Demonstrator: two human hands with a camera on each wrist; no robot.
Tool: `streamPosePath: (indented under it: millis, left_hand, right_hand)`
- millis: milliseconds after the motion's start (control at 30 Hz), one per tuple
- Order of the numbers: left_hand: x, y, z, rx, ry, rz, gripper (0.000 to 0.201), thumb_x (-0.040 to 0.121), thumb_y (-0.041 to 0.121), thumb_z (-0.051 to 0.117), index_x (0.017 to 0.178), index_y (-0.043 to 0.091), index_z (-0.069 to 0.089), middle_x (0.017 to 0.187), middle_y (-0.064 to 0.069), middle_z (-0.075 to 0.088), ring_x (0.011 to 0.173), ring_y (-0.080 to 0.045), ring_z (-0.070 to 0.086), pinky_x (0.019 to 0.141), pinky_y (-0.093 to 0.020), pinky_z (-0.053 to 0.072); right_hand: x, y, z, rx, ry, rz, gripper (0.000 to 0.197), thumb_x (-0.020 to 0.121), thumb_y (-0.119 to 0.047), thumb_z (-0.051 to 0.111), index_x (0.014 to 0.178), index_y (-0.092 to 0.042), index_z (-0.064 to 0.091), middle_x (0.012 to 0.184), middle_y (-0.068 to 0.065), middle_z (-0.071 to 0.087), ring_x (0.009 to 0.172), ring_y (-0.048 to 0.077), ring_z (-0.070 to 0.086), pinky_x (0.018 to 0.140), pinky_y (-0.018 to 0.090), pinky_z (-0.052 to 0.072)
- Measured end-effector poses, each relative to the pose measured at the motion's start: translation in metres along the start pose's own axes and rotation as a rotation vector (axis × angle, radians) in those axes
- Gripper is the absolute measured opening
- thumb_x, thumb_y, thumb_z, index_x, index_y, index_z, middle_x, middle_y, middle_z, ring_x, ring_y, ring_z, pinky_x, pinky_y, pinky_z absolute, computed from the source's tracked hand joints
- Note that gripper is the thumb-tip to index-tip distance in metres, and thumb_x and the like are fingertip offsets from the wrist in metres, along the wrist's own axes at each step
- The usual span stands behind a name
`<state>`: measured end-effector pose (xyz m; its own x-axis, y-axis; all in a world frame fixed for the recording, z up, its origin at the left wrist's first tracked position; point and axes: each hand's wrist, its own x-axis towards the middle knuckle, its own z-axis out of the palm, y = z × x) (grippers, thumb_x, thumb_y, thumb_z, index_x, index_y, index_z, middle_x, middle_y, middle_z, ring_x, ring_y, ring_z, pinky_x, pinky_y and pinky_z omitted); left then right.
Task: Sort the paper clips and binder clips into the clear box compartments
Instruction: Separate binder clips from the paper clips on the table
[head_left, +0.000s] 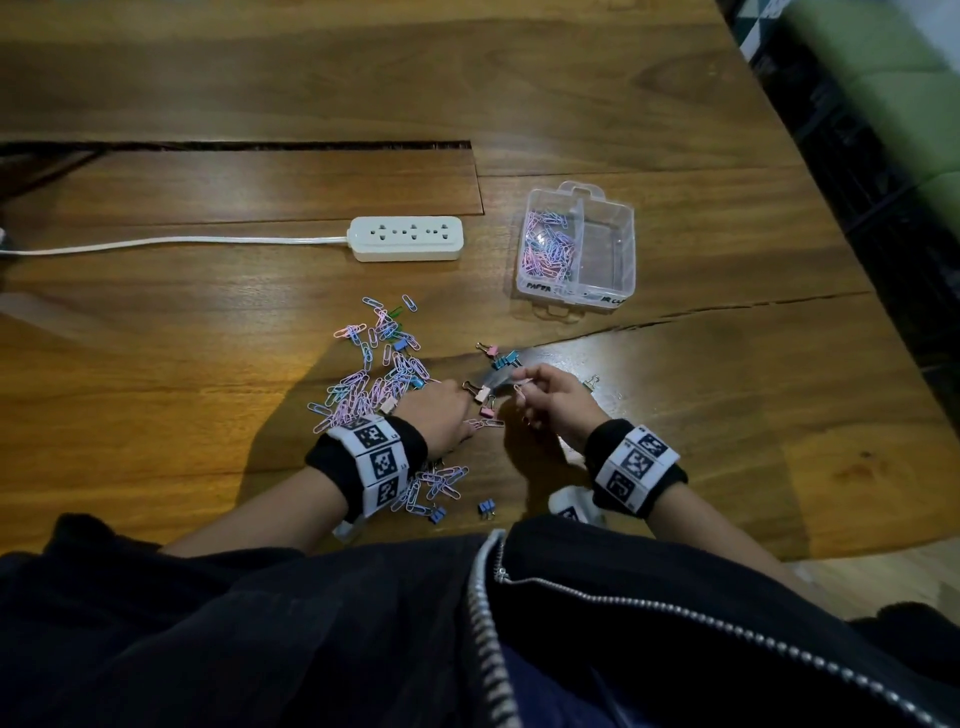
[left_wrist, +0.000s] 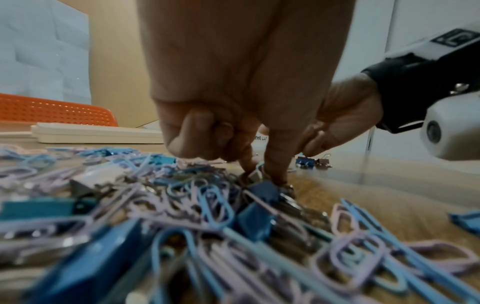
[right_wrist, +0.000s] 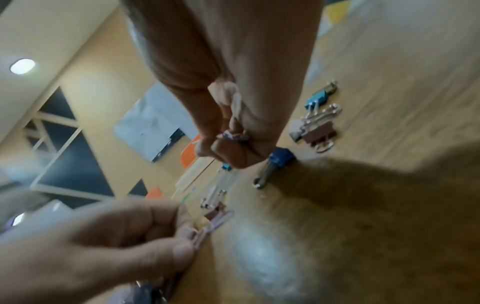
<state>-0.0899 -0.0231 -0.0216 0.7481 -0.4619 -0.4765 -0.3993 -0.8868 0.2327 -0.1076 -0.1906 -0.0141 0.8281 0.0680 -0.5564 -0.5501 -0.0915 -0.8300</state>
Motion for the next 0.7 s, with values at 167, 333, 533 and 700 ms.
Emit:
streamPosePath:
  millis: [167, 333, 533, 700]
  left_hand:
    - [-0.001, -0.002, -0.005, -0.031, -0.004, 0.046, 0.032, 0.095, 0.033, 0.038, 0.107, 0.008, 0.053, 0.108, -0.01, 0.051, 0.1, -0.024, 0.052, 0.083, -0.033, 0.044]
    - [0.004, -0.009, -0.019, -0.824, -0.045, -0.061, 0.032, 0.092, 0.014, 0.043, 0.061, 0.017, 0.038, 0.064, 0.001, 0.039, 0.056, -0.012, 0.044, 0.048, -0.021, 0.031]
    - [-0.004, -0.018, -0.02, -1.693, -0.178, -0.033, 0.008, 0.057, 0.008, 0.037, 0.06, 0.014, 0.032, 0.049, 0.003, 0.051, 0.033, -0.006, 0.031, 0.033, -0.007, 0.023]
    - [-0.004, -0.02, -0.017, -1.727, -0.116, -0.073, 0.006, 0.066, 0.013, 0.043, 0.063, 0.013, 0.038, 0.048, 0.003, 0.051, 0.03, -0.005, 0.033, 0.03, -0.007, 0.023]
  right_hand:
    - [0.004, -0.008, 0.009, -0.011, -0.011, 0.053, 0.024, 0.091, -0.02, 0.053, 0.067, -0.017, 0.049, 0.063, -0.003, 0.045, 0.055, 0.009, 0.039, 0.049, 0.015, 0.033]
    - [0.009, 0.001, 0.029, -0.588, 0.042, -0.058, 0.035, 0.077, -0.015, 0.07, 0.064, -0.022, 0.039, 0.067, -0.004, 0.047, 0.063, 0.011, 0.045, 0.056, 0.02, 0.036]
    - [0.011, -0.002, 0.031, -0.716, 0.196, -0.138, 0.023, 0.083, -0.012, 0.062, 0.076, -0.021, 0.042, 0.091, 0.002, 0.055, 0.083, 0.017, 0.052, 0.07, 0.026, 0.04]
    - [0.001, 0.01, 0.027, -0.934, 0.104, -0.158, 0.02, 0.08, -0.021, 0.067, 0.091, -0.017, 0.052, 0.101, 0.002, 0.053, 0.091, 0.016, 0.049, 0.08, 0.027, 0.042]
